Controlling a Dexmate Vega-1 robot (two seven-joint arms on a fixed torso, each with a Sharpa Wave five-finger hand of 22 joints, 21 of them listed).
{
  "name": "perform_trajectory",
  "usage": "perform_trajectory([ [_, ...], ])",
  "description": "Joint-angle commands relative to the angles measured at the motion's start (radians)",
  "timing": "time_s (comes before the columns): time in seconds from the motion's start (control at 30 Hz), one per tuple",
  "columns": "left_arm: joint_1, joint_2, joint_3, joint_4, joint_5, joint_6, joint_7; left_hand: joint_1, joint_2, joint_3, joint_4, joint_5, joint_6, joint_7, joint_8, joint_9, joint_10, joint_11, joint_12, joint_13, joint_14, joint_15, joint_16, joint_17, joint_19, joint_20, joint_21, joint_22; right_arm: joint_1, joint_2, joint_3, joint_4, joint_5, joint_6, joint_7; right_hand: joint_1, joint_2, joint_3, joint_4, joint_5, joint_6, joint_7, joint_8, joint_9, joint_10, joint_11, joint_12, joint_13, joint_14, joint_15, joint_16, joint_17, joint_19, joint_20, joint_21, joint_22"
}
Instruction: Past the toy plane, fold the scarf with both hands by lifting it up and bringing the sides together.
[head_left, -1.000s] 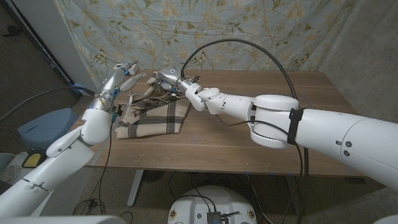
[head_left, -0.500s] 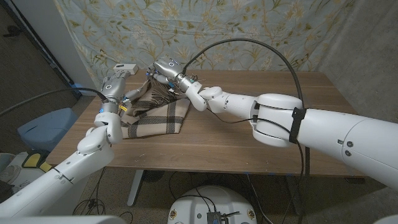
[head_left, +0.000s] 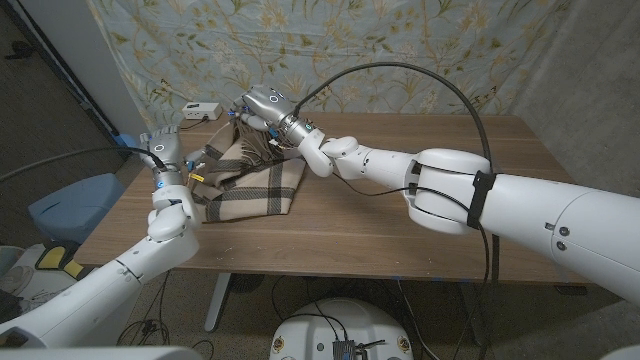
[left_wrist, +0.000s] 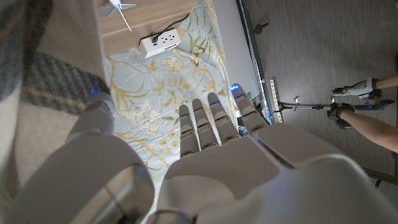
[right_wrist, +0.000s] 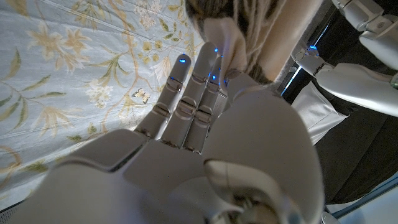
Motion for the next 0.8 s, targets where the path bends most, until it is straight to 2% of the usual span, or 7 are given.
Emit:
perform_trajectory([
  [0.03, 0.017, 0.047, -0.06, 0.001, -0.226, -0.239, -0.006, 0.001, -0.004, -0.029, -0.001, 0.012, -0.05, 0.02, -0.013, 0.003, -0.053, 0.031, -0.022, 0.004, -0.064, 0.041, -0.021, 0.001, -0.042, 0.03, -0.025, 0.004, 0.002, 0.0, 0.018, 0.021, -0.009, 0.003, -0.001, 0.01, -0.003, 0.011, 0.001, 0.007, 0.008, 0.0, -0.001, 0.006, 0.008, 0.0, 0.006, -0.001, 0.008, -0.062, -0.004, 0.007, -0.008, 0.0, 0.007, 0.002],
  [0.2, 0.079, 0.103, -0.108, -0.057, -0.311, -0.376, -0.034, -0.015, -0.002, -0.059, 0.009, 0.016, -0.089, 0.023, -0.018, 0.003, -0.098, 0.049, -0.034, 0.006, -0.106, 0.067, -0.026, 0.003, -0.081, 0.044, -0.048, 0.005, 0.006, 0.01, 0.015, 0.039, 0.0, -0.012, 0.012, 0.009, -0.004, 0.012, 0.001, 0.007, 0.008, 0.0, -0.004, 0.006, 0.008, -0.003, 0.007, 0.0, 0.009, -0.061, -0.006, 0.01, -0.012, 0.0, 0.009, 0.002],
  [0.23, 0.118, 0.122, -0.134, -0.101, -0.334, -0.406, -0.038, -0.019, 0.002, -0.064, 0.012, 0.016, -0.102, 0.023, -0.019, 0.003, -0.108, 0.054, -0.036, 0.006, -0.115, 0.076, -0.027, 0.003, -0.087, 0.046, -0.052, 0.005, 0.007, 0.012, 0.012, 0.043, 0.001, -0.017, 0.018, 0.008, -0.004, 0.012, 0.001, 0.007, 0.009, 0.001, -0.004, 0.006, 0.009, -0.002, 0.008, 0.001, 0.009, -0.061, -0.006, 0.01, -0.012, 0.0, 0.009, 0.002],
  [0.37, 0.227, 0.152, -0.188, -0.22, -0.324, -0.397, 0.005, -0.021, 0.007, -0.069, 0.014, 0.016, -0.113, 0.028, -0.019, 0.003, -0.116, 0.058, -0.036, 0.007, -0.127, 0.083, -0.027, 0.002, -0.094, 0.047, -0.058, 0.006, 0.007, 0.016, 0.004, 0.047, 0.005, -0.029, 0.027, 0.009, -0.004, 0.013, 0.001, 0.007, 0.011, 0.0, -0.005, 0.006, 0.009, -0.004, 0.008, 0.0, 0.009, -0.062, -0.009, 0.013, -0.014, 0.0, 0.011, 0.001],
  [0.47, 0.331, 0.151, -0.259, -0.282, -0.344, -0.447, 0.047, -0.02, 0.01, -0.071, 0.015, 0.016, -0.11, 0.026, -0.016, 0.003, -0.117, 0.057, -0.035, 0.007, -0.13, 0.083, -0.027, 0.002, -0.098, 0.047, -0.06, 0.006, 0.007, 0.02, -0.002, 0.05, 0.008, -0.037, 0.032, 0.008, -0.005, 0.014, 0.001, 0.007, 0.012, 0.0, -0.006, 0.006, 0.007, -0.002, 0.008, 0.0, 0.009, -0.062, -0.01, 0.014, -0.017, 0.0, 0.012, 0.001],
  [0.63, 0.444, 0.133, -0.332, -0.346, -0.326, -0.477, 0.087, -0.021, 0.019, -0.072, 0.018, 0.015, -0.091, 0.018, -0.006, 0.003, -0.11, 0.053, -0.03, 0.007, -0.131, 0.083, -0.024, 0.002, -0.105, 0.047, -0.065, 0.007, 0.006, 0.025, -0.01, 0.049, 0.011, -0.041, 0.034, 0.008, -0.006, 0.015, 0.0, 0.008, 0.014, 0.0, -0.008, 0.007, 0.006, -0.003, 0.009, 0.002, 0.009, -0.062, -0.012, 0.016, -0.019, 0.001, 0.014, 0.001],
  [0.8, 0.468, 0.099, -0.337, -0.377, -0.248, -0.408, 0.116, -0.026, 0.023, -0.075, 0.022, 0.014, -0.091, 0.02, -0.006, 0.003, -0.109, 0.057, -0.028, 0.007, -0.132, 0.086, -0.022, 0.003, -0.109, 0.048, -0.068, 0.007, 0.003, 0.021, -0.018, 0.035, 0.0, -0.034, 0.006, 0.008, -0.006, 0.017, 0.001, 0.008, 0.014, 0.001, -0.011, 0.007, 0.008, -0.003, 0.009, 0.0, 0.01, -0.062, -0.016, 0.019, -0.021, 0.001, 0.016, 0.0],
])
